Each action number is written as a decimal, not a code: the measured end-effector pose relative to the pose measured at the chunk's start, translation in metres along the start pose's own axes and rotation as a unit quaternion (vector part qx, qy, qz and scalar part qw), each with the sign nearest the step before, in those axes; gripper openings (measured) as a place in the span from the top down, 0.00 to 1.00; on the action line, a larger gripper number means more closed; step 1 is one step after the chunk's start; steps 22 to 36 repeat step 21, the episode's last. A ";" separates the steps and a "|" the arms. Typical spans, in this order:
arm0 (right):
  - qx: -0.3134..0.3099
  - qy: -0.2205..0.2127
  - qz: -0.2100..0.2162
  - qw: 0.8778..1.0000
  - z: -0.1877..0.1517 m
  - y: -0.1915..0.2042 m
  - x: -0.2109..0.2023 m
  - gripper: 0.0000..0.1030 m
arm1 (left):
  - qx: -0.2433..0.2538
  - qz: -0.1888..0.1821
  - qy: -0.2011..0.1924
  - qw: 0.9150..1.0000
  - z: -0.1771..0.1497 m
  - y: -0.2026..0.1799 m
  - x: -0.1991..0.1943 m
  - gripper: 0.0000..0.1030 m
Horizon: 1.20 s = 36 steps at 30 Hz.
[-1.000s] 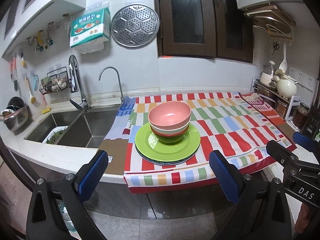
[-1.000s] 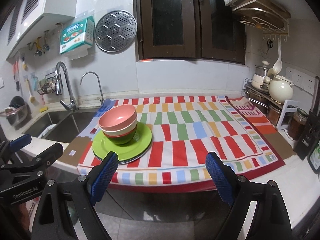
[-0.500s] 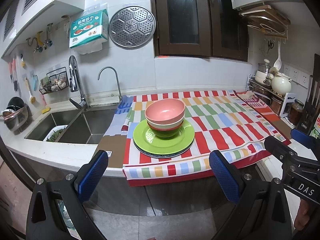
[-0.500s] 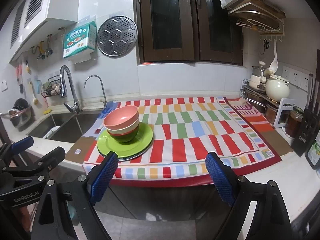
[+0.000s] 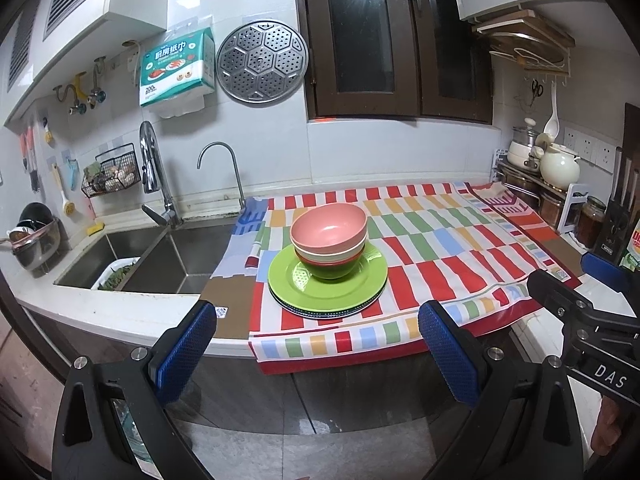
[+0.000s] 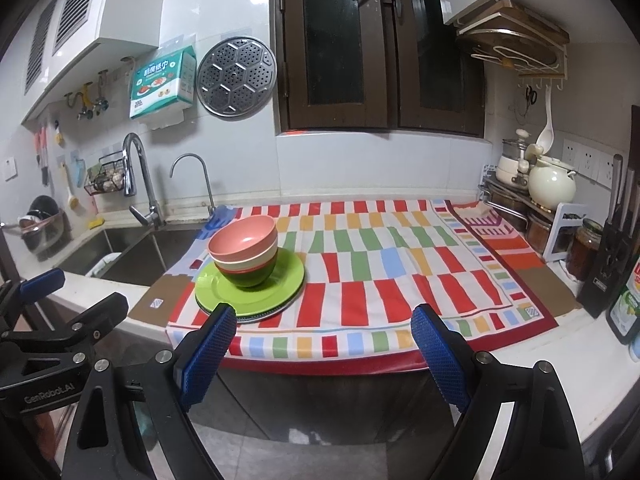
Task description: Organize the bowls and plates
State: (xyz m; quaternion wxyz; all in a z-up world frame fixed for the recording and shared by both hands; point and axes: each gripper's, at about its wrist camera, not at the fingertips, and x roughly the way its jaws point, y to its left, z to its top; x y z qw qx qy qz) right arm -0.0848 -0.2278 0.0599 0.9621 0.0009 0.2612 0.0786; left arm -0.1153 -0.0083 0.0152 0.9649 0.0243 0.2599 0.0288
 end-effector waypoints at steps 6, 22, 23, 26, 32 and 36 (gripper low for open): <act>0.002 0.005 -0.001 1.000 -0.002 -0.001 -0.001 0.13 | 0.000 -0.004 -0.003 1.000 -0.001 -0.002 -0.001 0.00; 0.005 0.012 0.000 1.000 -0.003 0.000 0.005 0.13 | -0.001 -0.006 0.004 1.000 -0.001 0.000 0.003 0.00; 0.005 0.012 0.000 1.000 -0.003 0.000 0.005 0.13 | -0.001 -0.006 0.004 1.000 -0.001 0.000 0.003 0.00; 0.005 0.012 0.000 1.000 -0.003 0.000 0.005 0.13 | -0.001 -0.006 0.004 1.000 -0.001 0.000 0.003 0.00; 0.005 0.012 0.000 1.000 -0.003 0.000 0.005 0.13 | -0.001 -0.006 0.004 1.000 -0.001 0.000 0.003 0.00; 0.005 0.012 0.000 1.000 -0.003 0.000 0.005 0.13 | -0.001 -0.006 0.004 1.000 -0.001 0.000 0.003 0.00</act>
